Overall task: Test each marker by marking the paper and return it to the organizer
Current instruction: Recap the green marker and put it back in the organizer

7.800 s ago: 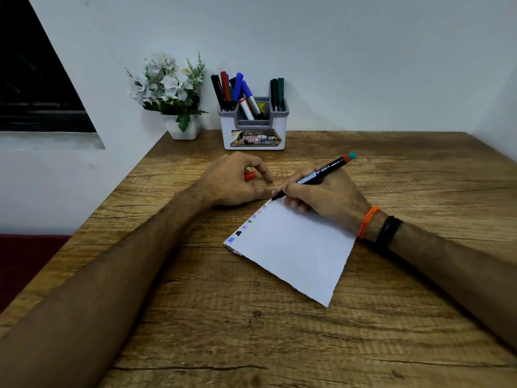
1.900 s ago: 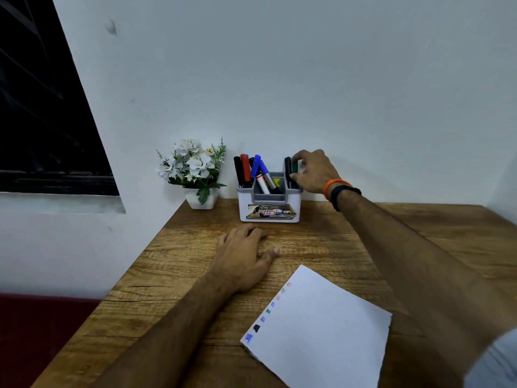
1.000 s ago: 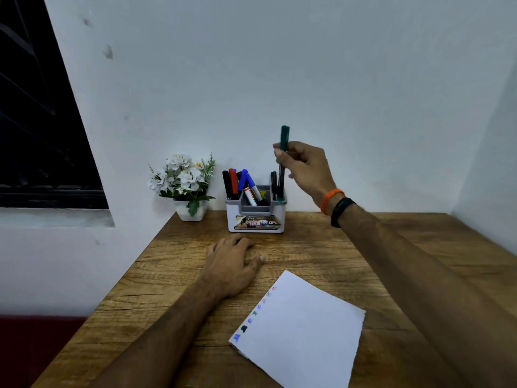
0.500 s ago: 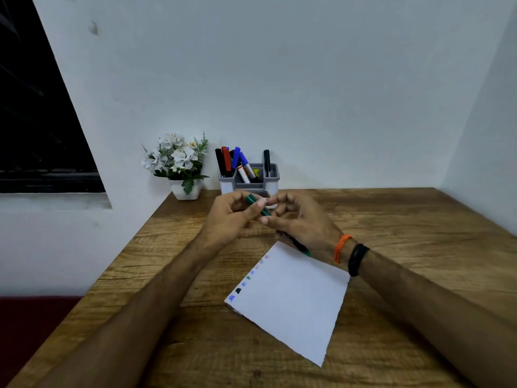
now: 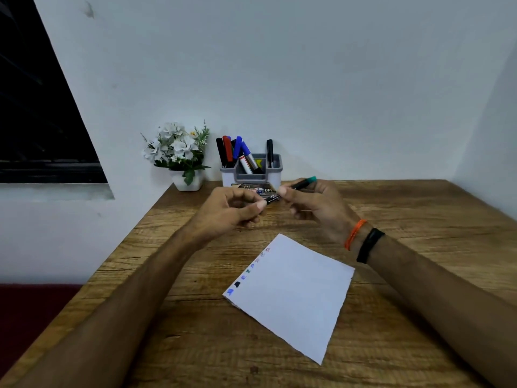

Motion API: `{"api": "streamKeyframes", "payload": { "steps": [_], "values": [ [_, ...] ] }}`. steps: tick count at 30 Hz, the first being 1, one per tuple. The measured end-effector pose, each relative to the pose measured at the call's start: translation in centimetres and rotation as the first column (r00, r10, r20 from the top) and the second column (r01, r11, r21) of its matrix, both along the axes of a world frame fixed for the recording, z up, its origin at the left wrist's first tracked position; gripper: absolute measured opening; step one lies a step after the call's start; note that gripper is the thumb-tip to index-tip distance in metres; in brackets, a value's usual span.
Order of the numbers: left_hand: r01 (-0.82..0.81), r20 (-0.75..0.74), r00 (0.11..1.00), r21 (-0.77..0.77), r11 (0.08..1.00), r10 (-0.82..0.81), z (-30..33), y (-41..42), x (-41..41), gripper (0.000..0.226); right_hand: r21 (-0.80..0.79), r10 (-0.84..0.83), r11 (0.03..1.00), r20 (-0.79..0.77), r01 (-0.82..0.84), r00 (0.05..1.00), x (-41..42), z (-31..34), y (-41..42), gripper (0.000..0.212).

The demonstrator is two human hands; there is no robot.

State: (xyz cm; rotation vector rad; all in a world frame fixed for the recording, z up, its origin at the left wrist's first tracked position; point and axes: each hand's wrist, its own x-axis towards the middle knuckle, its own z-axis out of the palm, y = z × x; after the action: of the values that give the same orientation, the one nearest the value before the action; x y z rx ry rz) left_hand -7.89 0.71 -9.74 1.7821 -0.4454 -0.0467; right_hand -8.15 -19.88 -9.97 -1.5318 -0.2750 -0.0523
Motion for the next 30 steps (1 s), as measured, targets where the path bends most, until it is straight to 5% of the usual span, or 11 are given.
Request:
{"api": "streamKeyframes", "payload": {
  "steps": [10, 21, 30],
  "values": [
    [-0.074, 0.317, 0.945, 0.442, 0.894, -0.078, -0.9, -1.0, -0.3, 0.021, -0.036, 0.104, 0.994, 0.036, -0.103, 0.994, -0.6, -0.9, 1.2, 0.015],
    [-0.049, 0.414, 0.9, 0.404, 0.914, -0.135, -1.0, -1.5, -0.8, 0.017, -0.09, 0.095, 0.992, 0.054, -0.09, 0.994, -0.7, -1.0, 1.7, 0.024],
    [-0.055, 0.506, 0.849, 0.374, 0.926, -0.154, -1.8, -2.1, -1.0, 0.024, 0.082, 0.139, 0.987, -0.017, -0.138, 0.99, -0.8, -1.7, 2.3, 0.036]
  ]
}}
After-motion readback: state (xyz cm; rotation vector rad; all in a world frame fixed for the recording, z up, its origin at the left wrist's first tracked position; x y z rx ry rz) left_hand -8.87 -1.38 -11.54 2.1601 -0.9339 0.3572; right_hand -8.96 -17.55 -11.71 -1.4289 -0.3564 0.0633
